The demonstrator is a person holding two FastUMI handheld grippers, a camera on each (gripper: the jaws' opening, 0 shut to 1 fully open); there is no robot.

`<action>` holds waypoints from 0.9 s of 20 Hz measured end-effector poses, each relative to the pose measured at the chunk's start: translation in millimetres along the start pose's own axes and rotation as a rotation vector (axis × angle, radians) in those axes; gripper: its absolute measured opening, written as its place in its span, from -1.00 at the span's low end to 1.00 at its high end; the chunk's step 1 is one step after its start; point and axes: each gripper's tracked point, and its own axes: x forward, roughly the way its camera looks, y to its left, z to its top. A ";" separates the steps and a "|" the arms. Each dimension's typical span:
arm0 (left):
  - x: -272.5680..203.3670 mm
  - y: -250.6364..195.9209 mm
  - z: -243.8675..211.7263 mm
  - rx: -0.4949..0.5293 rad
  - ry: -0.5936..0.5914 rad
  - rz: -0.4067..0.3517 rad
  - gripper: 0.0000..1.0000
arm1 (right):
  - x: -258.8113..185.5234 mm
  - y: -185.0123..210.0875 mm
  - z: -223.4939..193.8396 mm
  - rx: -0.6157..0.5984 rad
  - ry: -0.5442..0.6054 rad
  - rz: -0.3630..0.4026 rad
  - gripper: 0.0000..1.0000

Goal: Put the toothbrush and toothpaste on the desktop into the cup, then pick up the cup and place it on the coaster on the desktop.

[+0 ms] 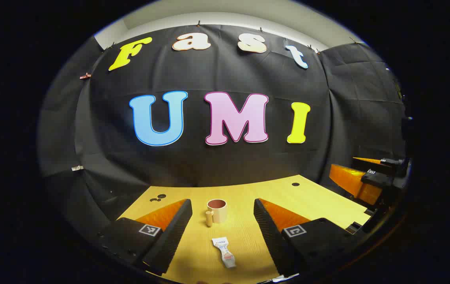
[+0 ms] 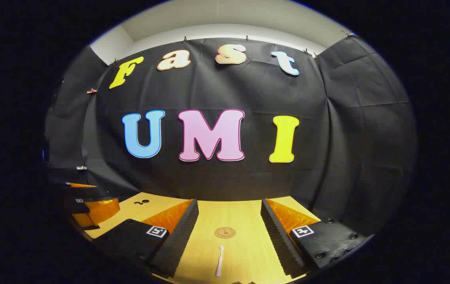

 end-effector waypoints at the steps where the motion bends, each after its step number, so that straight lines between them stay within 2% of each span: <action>1: 3.4 1.7 -2.2 -0.003 0.001 0.007 0.94 | 3.3 -1.4 -1.1 -0.005 0.006 -0.001 0.95; 12: 11.9 29.6 -11.9 -0.012 0.002 0.077 0.94 | 27.3 -7.1 -9.9 -0.031 0.045 0.003 0.95; 18: 17.1 36.7 -21.5 -0.066 0.020 0.095 0.94 | 37.2 -12.4 -12.2 -0.029 0.050 0.002 0.95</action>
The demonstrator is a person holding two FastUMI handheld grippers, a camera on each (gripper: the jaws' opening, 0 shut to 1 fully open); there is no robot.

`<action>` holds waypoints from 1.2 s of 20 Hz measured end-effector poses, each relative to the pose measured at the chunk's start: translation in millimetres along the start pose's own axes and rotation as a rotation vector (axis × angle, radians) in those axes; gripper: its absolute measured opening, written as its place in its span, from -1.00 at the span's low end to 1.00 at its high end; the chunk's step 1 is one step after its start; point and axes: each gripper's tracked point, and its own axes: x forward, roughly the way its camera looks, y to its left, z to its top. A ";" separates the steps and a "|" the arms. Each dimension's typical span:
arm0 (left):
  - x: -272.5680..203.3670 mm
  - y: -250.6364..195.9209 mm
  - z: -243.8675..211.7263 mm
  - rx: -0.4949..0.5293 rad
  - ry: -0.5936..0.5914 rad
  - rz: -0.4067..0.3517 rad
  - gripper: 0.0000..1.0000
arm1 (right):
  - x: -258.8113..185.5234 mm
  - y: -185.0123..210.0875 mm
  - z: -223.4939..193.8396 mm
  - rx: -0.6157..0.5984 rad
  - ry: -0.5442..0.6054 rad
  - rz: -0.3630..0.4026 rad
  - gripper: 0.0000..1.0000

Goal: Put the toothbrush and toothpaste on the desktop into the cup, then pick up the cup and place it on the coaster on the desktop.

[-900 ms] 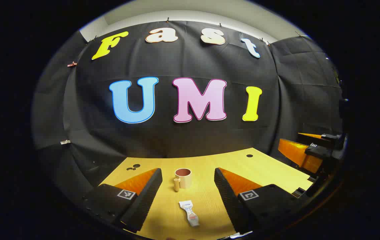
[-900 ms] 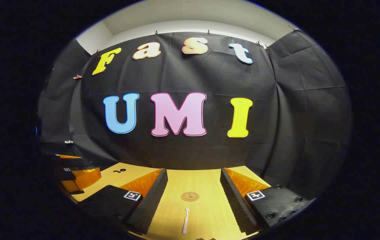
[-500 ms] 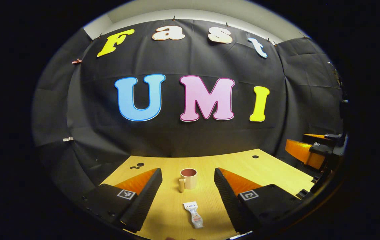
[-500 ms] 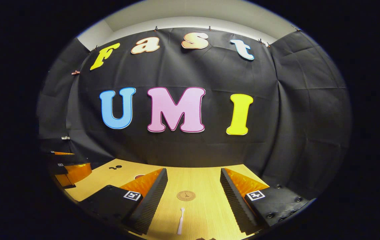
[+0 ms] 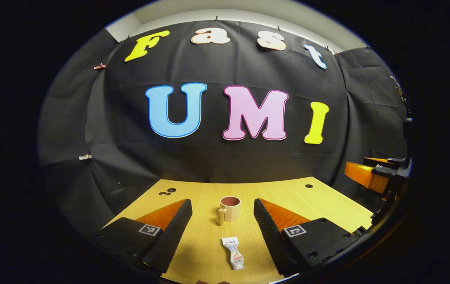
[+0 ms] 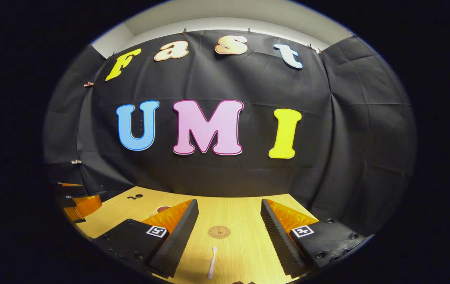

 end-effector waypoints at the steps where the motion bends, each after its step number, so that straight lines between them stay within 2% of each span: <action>1: 0.6 0.4 -0.7 -0.003 -0.001 0.001 0.94 | 3.3 -2.9 -1.2 0.003 0.006 -0.006 0.95; 7: 17.3 4.2 -13.2 -0.018 0.036 0.008 0.94 | 27.4 -11.1 -12.5 0.003 0.039 -0.010 0.95; 12: 40.8 2.9 -36.3 -0.027 0.117 0.021 0.94 | 51.5 -12.4 -25.5 0.002 0.073 0.011 0.95; 20: 75.0 -7.9 -118.3 -0.094 0.341 0.058 0.94 | 83.8 -13.1 -46.1 -0.010 0.116 0.062 0.95; 24: 87.2 -10.4 -164.1 -0.074 0.445 0.091 0.95 | 102.8 -21.2 -61.7 -0.002 0.157 0.072 0.95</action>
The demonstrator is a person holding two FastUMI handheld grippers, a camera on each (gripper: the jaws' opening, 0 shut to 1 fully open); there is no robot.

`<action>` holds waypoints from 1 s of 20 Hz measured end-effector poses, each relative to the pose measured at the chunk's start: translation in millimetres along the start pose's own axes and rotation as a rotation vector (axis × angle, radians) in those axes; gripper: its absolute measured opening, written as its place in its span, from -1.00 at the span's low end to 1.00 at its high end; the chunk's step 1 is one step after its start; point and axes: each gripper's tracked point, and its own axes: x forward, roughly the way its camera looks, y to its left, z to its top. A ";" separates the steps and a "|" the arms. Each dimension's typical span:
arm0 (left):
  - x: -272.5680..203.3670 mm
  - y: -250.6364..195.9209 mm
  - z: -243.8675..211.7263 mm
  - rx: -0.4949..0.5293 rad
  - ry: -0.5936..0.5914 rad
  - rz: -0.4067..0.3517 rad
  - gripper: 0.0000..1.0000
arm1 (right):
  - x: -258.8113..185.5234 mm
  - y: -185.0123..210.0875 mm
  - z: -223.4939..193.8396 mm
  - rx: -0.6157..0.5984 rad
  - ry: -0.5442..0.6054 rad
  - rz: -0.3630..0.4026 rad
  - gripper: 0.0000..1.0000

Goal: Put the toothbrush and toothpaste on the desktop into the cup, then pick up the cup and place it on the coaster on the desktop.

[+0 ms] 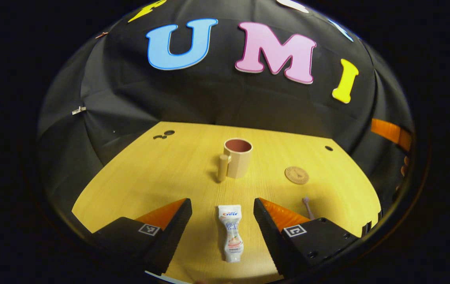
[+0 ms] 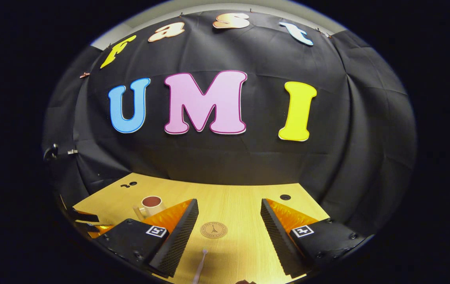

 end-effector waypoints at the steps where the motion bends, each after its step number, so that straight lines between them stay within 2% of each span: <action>1: 6.7 -2.7 -8.7 -0.001 0.024 0.003 0.95 | 4.6 -1.9 -3.6 0.006 0.012 0.005 0.96; 11: 46.7 -2.7 -84.3 -0.008 0.243 0.082 0.95 | 33.1 -0.8 -50.9 0.023 0.143 0.092 0.96; 15: 54.5 -8.1 -100.8 0.004 0.303 0.051 0.90 | 35.2 -1.4 -55.5 0.011 0.159 0.080 0.96; 17: 58.5 -9.8 -100.3 0.029 0.306 0.040 0.82 | 34.9 1.5 -62.0 0.012 0.182 0.070 0.96; 20: 62.1 -13.1 -98.7 0.048 0.315 0.031 0.54 | 28.6 7.4 -71.8 -0.001 0.204 0.046 0.96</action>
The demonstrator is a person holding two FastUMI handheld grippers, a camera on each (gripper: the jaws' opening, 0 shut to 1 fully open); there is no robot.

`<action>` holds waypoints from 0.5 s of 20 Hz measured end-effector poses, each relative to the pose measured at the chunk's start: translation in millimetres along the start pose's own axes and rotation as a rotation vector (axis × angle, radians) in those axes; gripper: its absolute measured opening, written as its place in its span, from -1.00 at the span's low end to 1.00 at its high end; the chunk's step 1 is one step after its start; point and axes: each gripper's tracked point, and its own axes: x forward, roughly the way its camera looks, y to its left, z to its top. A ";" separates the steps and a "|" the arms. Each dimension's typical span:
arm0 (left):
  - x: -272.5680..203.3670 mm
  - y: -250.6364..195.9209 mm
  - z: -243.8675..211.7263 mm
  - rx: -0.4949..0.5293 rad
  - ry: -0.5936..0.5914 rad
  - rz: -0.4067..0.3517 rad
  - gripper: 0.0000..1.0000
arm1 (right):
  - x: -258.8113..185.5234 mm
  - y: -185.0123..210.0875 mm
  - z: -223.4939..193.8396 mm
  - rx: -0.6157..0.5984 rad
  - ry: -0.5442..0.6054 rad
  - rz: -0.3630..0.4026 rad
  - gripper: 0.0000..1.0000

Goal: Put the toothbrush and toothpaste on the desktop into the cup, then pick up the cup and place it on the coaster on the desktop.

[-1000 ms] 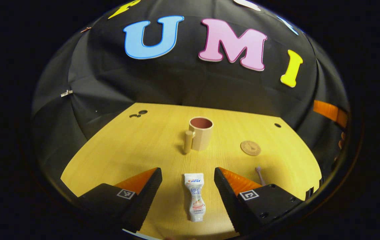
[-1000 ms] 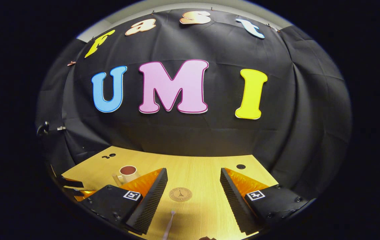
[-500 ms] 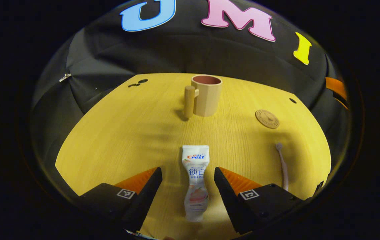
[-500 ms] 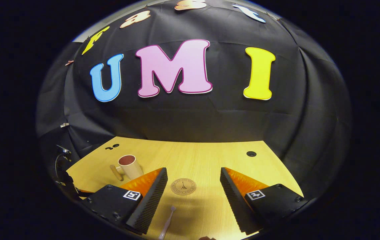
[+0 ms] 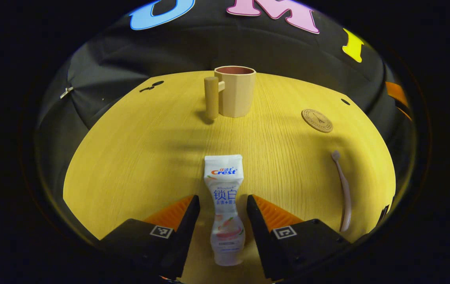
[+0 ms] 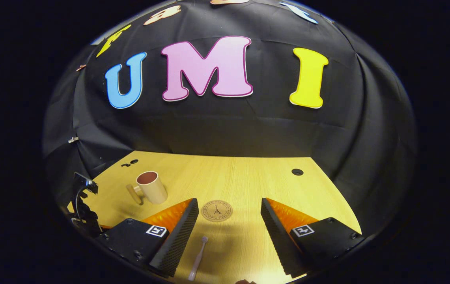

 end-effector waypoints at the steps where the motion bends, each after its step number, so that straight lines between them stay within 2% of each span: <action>1: 2.0 -1.3 -0.8 0.007 0.002 -0.011 0.42 | -0.1 3.6 -4.6 -0.002 0.009 -0.003 0.96; 3: 4.2 -0.6 1.8 0.032 -0.005 -0.020 -0.05 | 0.4 10.4 -16.8 -0.013 0.045 -0.004 0.96; 4: 3.5 0.6 2.8 0.044 -0.003 -0.023 -0.19 | -2.5 14.7 -23.7 -0.018 0.064 -0.008 0.96; 5: 2.5 0.5 3.6 0.054 -0.001 -0.027 -0.17 | -4.3 18.0 -30.9 -0.017 0.082 -0.013 0.96; 6: 3.8 -0.1 4.0 0.063 0.005 -0.033 -0.31 | -4.9 21.3 -37.8 -0.011 0.102 -0.016 0.96; 10: 1.2 1.0 4.1 0.085 0.007 -0.070 -0.50 | -8.0 39.9 -71.0 -0.005 0.202 0.006 0.96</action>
